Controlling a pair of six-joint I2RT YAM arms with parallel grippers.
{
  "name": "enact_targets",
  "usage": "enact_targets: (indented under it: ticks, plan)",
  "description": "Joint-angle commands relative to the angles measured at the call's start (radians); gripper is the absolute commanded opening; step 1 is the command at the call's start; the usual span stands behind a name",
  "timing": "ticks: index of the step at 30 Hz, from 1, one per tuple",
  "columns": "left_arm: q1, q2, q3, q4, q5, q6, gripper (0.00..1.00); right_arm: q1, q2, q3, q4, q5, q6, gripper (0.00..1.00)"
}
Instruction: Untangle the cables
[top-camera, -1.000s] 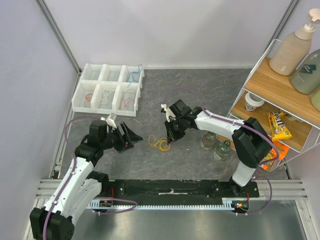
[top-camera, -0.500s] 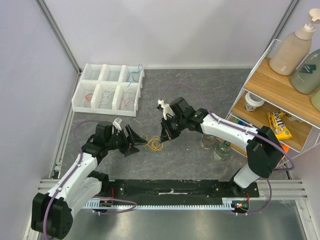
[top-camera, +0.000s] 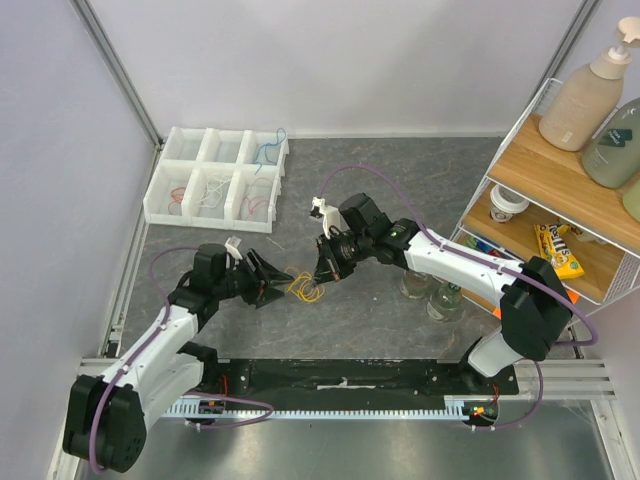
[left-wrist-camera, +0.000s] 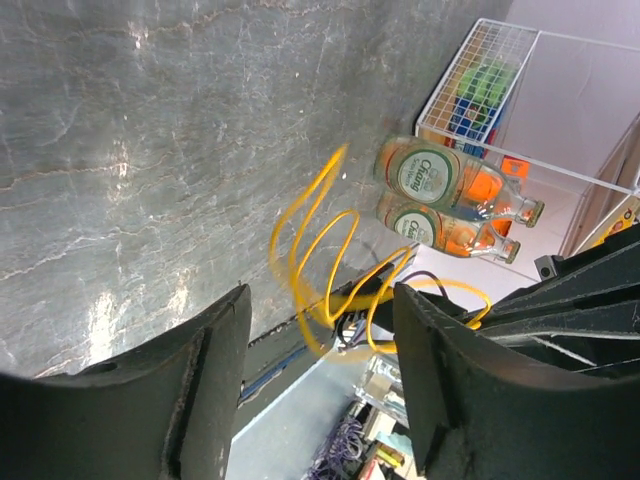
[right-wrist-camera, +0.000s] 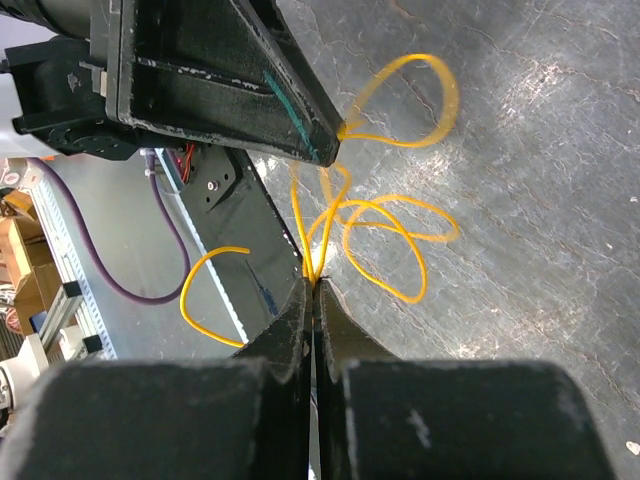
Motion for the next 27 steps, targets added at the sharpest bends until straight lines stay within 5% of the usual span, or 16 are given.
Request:
enact_targets:
  ticks: [1, 6, 8, 12, 21, 22, 26, 27]
  plan:
    - [-0.003, -0.007, 0.058, -0.009, -0.041, 0.030, 0.68, 0.005, -0.033, 0.000, 0.008, -0.029, -0.029, 0.00]
    - [-0.001, 0.023, 0.099, -0.029, -0.037, 0.092, 0.78, 0.006, -0.046, -0.004, -0.025, -0.028, -0.057, 0.00]
    - [-0.003, 0.051, 0.114, -0.028, -0.005, 0.112, 0.58, 0.006, -0.051, -0.006, -0.029, -0.031, -0.065, 0.00]
    - [-0.004, 0.077, 0.131, -0.035, 0.019, 0.130, 0.40, 0.006, -0.053, -0.004, -0.048, -0.026, -0.078, 0.00]
    - [-0.003, 0.118, 0.165, -0.021, 0.034, 0.153, 0.51, 0.008, -0.063, 0.007, -0.055, -0.039, -0.085, 0.00]
    - [-0.003, 0.127, 0.173, -0.020, 0.042, 0.161, 0.49, 0.008, -0.065, 0.008, -0.057, -0.040, -0.085, 0.00]
    - [-0.003, 0.143, 0.220, -0.052, 0.040, 0.210, 0.10, 0.008, -0.069, 0.005, -0.071, -0.026, -0.089, 0.00]
    - [-0.003, 0.137, 0.235, -0.076, 0.028, 0.228, 0.08, 0.008, -0.068, 0.008, -0.077, -0.010, -0.089, 0.04]
